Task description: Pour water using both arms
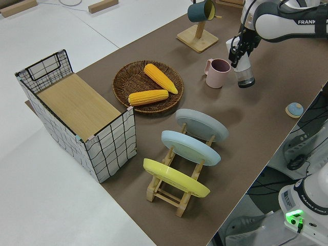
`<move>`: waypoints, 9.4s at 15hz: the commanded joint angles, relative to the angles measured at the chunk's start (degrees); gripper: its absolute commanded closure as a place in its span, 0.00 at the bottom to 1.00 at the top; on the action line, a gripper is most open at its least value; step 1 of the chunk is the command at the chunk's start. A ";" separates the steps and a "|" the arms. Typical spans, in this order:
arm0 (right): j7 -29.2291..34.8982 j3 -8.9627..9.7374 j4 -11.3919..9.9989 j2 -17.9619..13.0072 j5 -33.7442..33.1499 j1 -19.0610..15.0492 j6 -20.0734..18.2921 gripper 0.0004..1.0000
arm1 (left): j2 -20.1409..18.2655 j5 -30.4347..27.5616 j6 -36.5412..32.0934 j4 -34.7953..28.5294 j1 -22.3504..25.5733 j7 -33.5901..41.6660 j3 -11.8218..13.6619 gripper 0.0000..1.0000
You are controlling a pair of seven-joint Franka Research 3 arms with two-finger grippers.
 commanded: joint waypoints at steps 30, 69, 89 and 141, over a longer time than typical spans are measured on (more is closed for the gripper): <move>-0.74 0.66 -1.71 -1.28 0.98 -1.04 0.26 0.01 | 3.74 6.12 -14.78 7.80 -0.29 -4.69 -1.81 1.00; -0.74 0.66 -1.71 -1.37 0.98 -1.04 0.26 0.01 | -7.95 2.17 8.42 -9.69 -1.17 -6.54 -2.25 1.00; -0.74 0.66 -1.71 -1.28 0.98 -1.04 0.26 0.01 | -9.29 8.14 27.14 -2.51 16.48 -4.79 -1.55 1.00; -0.74 0.66 -1.71 -1.28 0.98 -1.04 0.26 0.01 | 34.59 -22.10 23.45 41.81 45.06 58.07 0.92 0.00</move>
